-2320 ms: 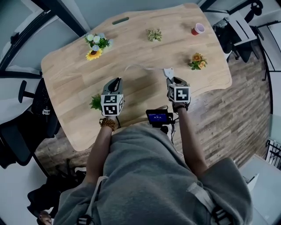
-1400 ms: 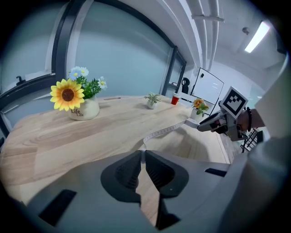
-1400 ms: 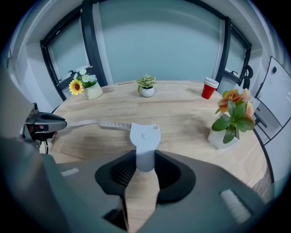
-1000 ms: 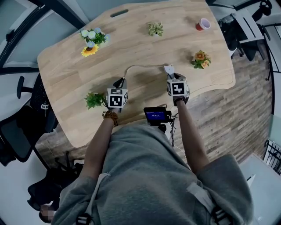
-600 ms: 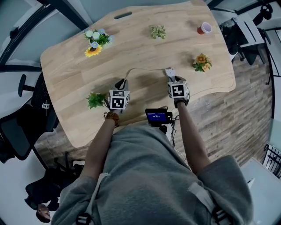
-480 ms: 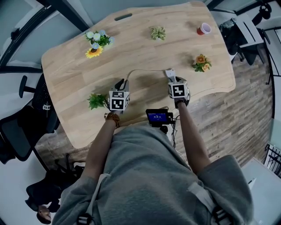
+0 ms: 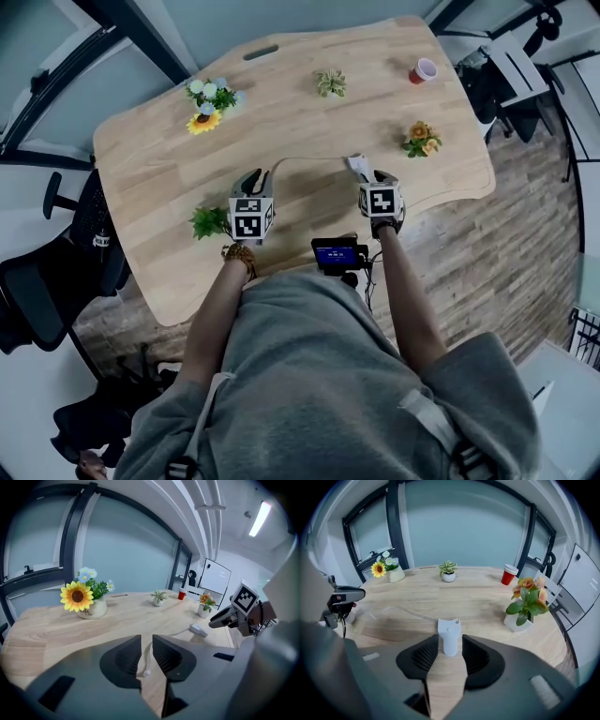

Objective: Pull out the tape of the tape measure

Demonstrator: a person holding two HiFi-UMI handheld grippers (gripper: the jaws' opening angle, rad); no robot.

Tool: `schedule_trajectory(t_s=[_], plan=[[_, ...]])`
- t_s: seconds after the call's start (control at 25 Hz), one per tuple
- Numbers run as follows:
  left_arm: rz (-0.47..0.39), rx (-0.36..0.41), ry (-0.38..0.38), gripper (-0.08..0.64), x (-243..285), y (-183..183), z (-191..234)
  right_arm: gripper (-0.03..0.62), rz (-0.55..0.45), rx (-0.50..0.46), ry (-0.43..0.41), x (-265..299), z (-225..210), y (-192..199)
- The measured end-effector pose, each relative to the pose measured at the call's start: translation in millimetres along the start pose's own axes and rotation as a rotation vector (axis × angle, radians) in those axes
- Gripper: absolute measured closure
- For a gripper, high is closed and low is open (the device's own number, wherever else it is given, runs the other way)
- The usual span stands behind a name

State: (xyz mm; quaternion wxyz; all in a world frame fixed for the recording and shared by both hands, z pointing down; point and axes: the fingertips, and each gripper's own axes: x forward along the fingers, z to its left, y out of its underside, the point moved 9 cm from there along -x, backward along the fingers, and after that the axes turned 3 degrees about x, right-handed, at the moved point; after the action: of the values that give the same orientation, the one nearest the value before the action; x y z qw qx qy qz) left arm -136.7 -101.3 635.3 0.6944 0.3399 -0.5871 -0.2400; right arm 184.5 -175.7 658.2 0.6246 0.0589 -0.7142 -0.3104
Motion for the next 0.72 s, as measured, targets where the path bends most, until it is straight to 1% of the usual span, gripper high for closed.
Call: schedule_trajectory(t_s=[0.2,0.4,0.6,0.72], plan=[[-0.039,0.018,-0.009,0.488,-7.6,-11.8,-0.3,0.425,-0.047,0.015,0.009,-17.9,-0.8,-5.0],[-0.076,0.017,-0.017,0.488,-13.1,-20.7,-0.6,0.425,-0.092,0.028,0.021,-37.5,-1.2,-12.1],[-0.152,0.057,-0.045,0.488,-25.3,-33.9,-4.2,0.425,-0.151,0.048,0.022,-58.4,-1.1,-21.6],[-0.189,0.063,-0.052,0.488,-32.4,-43.6,-5.1,0.425,-0.191,0.076,0.018,-71.0,-1.0,-28.9]])
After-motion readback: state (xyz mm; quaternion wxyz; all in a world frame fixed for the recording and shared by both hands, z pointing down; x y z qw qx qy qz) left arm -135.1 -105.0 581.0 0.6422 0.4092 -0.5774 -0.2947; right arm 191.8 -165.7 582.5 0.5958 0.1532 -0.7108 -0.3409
